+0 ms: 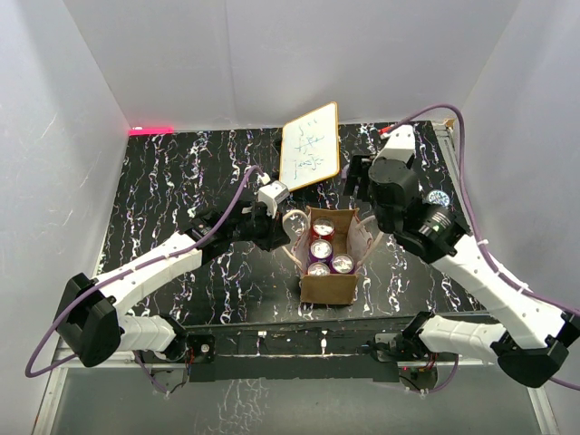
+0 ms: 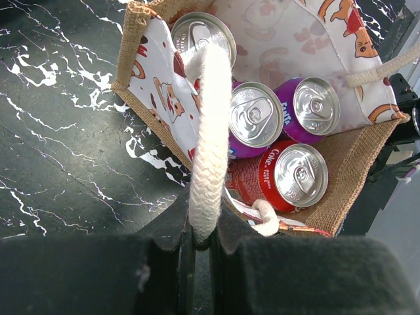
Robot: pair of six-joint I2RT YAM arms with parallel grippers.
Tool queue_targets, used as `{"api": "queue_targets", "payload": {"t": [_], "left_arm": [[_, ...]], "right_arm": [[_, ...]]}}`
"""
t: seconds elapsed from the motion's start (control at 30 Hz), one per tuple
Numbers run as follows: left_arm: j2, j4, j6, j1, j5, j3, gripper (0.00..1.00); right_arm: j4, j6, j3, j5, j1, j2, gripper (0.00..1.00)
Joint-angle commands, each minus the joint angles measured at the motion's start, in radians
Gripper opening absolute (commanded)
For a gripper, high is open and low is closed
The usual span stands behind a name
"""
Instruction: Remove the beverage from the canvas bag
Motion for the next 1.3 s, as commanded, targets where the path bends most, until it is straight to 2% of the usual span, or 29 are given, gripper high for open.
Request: {"api": "queue_targets", "payload": {"t": [0.0, 0.1, 0.33, 0.53, 0.83, 1.27], "left_arm": [[0.005, 0.005, 0.026, 0.003, -0.041, 0.019, 0.0], [0.014, 0.005, 0.026, 0.003, -0.038, 0.02, 0.0], [0.018, 0.004, 0.027, 0.003, -0.039, 0.023, 0.0], [0.024, 0.007, 0.023, 0.003, -0.025, 0.023, 0.0], [0.019, 0.005, 0.024, 0.003, -0.031, 0.024, 0.0], [0.006, -0.001, 0.026, 0.003, -0.029, 0.026, 0.0]], "right_arm": [[0.078, -0.116, 0.101, 0.363, -0.016, 0.054, 0.07], [0.077, -0.139, 0.087, 0.31, -0.116, 0.086, 0.07], [0.106, -0.067, -0.025, -0.082, -0.437, 0.151, 0.07], [0.073, -0.032, -0.08, -0.454, -0.682, 0.306, 0.07], [0.161, -0.058, -0.121, -0.376, -0.703, 0.394, 0.08], [0.162, -0.067, -0.026, -0.383, -0.703, 0.57, 0.08]]}}
